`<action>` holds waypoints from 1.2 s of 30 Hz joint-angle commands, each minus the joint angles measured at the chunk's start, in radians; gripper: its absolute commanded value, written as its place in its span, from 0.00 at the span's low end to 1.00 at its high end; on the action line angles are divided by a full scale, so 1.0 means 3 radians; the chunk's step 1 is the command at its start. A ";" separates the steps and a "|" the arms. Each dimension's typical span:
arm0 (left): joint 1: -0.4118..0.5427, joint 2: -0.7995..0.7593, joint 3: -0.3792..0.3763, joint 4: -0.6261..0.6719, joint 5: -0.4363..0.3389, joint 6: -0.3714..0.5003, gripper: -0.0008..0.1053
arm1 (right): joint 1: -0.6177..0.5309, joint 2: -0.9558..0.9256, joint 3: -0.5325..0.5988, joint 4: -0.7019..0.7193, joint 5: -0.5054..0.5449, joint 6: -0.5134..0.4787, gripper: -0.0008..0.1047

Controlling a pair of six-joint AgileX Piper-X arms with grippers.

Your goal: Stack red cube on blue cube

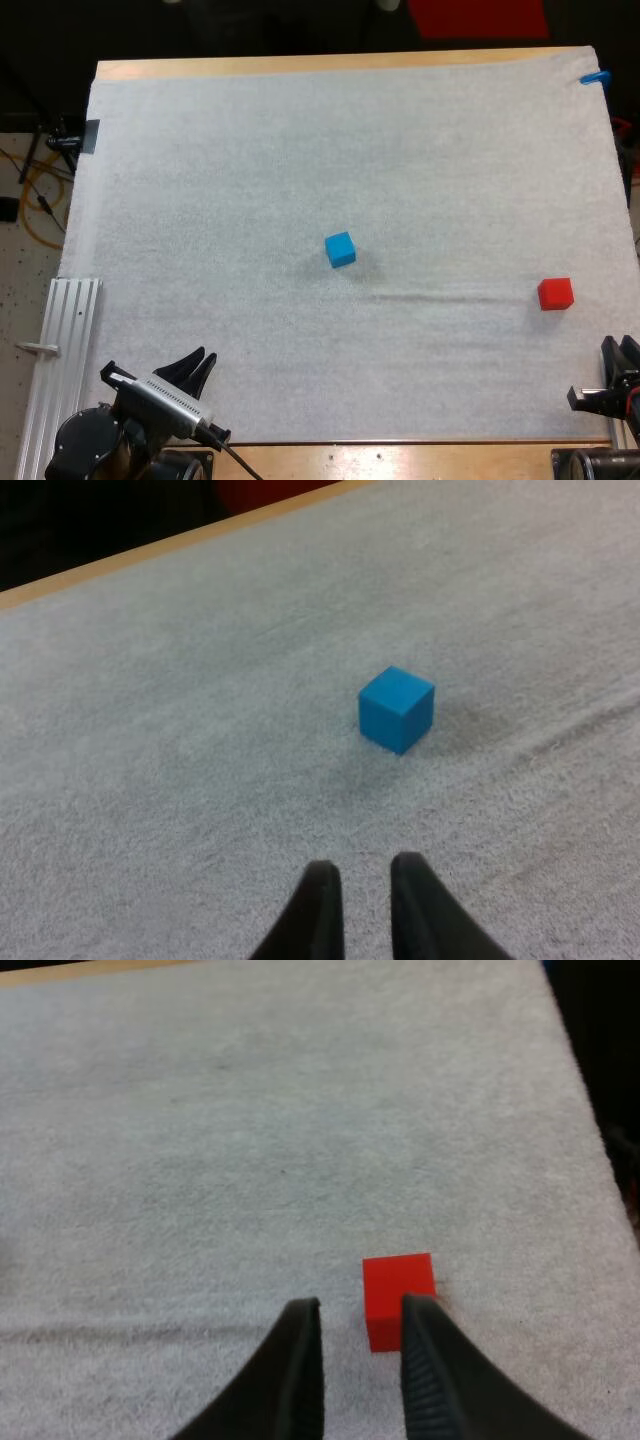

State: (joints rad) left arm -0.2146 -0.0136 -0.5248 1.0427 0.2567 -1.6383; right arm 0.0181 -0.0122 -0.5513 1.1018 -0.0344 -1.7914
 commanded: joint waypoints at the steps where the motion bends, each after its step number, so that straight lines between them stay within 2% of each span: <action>1: -0.0011 -0.0014 -0.0007 -0.0034 0.0060 -0.0002 0.11 | 0.0006 -0.0019 -0.0027 0.0021 0.0049 0.0030 0.20; 24: -0.0011 -0.0014 -0.0007 -0.0020 0.0113 -0.0002 0.11 | 0.0006 -0.0019 -0.0027 0.0008 0.0053 0.0035 0.20; 28: -0.0011 -0.0007 -0.0007 -0.0001 0.0113 -0.0010 0.11 | 0.0006 -0.0010 -0.0036 0.0009 0.0140 0.0035 0.20; 31: -0.0011 0.0070 -0.0059 0.0030 0.0162 -0.0010 0.11 | 0.0006 0.0073 -0.0122 0.0070 0.0240 0.0035 0.20; 36: -0.0050 0.0400 -0.0301 -0.0005 0.0203 -0.0010 0.11 | 0.0006 0.0406 -0.0378 0.0155 0.0355 0.0035 0.20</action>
State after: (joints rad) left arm -0.2255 0.0997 -0.6048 1.0496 0.3085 -1.6383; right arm 0.0181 0.1018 -0.6570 1.1480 0.0667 -1.7808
